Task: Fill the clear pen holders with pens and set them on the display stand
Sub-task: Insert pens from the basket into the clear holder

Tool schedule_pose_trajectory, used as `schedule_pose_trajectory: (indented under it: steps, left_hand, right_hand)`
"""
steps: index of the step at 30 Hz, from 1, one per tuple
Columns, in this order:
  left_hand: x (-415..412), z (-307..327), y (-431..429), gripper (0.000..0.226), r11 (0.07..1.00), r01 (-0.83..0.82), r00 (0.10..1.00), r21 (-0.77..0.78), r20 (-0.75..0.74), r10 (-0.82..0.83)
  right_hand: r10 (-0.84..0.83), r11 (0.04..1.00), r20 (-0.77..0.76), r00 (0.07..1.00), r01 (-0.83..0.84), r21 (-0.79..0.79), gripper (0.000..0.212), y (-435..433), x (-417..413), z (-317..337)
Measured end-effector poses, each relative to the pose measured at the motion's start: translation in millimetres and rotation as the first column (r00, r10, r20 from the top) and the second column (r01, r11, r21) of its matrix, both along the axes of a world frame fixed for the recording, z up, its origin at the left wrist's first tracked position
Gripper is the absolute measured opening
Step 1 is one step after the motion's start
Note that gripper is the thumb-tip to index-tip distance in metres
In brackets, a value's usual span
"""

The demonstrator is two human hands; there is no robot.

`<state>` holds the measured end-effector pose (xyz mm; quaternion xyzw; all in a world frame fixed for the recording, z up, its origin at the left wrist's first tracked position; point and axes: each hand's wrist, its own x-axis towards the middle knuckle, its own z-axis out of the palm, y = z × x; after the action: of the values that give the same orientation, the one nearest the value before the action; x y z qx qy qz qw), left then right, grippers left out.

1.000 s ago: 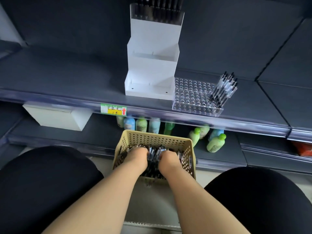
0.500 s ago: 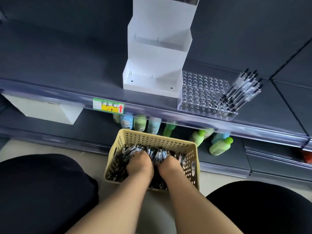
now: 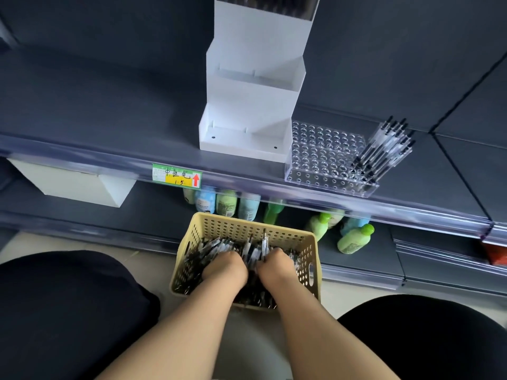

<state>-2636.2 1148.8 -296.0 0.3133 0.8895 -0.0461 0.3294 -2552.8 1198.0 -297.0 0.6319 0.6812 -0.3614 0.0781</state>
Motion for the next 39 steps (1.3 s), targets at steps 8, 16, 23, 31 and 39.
schedule_pose_trajectory:
  steps: [8, 16, 23, 31, 39]
  left_hand:
    - [7.1, 64.0, -0.8, 0.023, 0.77, -0.2, 0.969, 0.606, 0.237, 0.064]
    - [19.1, 149.5, 18.2, 0.015, 0.5, -0.141, 0.974, 0.855, 0.21, -0.085]
    - [23.1, 204.0, 59.2, 0.025, 0.337, -0.042, 0.948, 0.941, 0.144, -0.285]
    - [20.5, 218.4, 116.7, 0.016, 0.247, 0.008, 0.917, 0.969, 0.091, -0.389]
    - [24.2, 207.2, 155.4, 0.021, 0.248, 0.054, 0.893, 0.967, 0.064, -0.445]
  right_hand:
    - [0.113, 0.959, -0.286, 0.952, -0.029, 0.281, 0.018, 2.2, 6.9, 81.4]
    - [0.219, 0.806, -0.346, 0.912, 0.03, 0.591, 0.03, 42.5, 25.7, 181.9]
    - [0.211, 0.746, -0.512, 0.832, 0.202, 0.635, 0.008, 98.4, 58.6, 254.2]
    - [0.179, 0.685, -0.465, 0.867, 0.23, 0.691, 0.015, 148.5, 77.8, 264.9]
    - [0.163, 0.65, -0.395, 0.904, 0.203, 0.733, 0.014, 162.5, 81.1, 264.2]
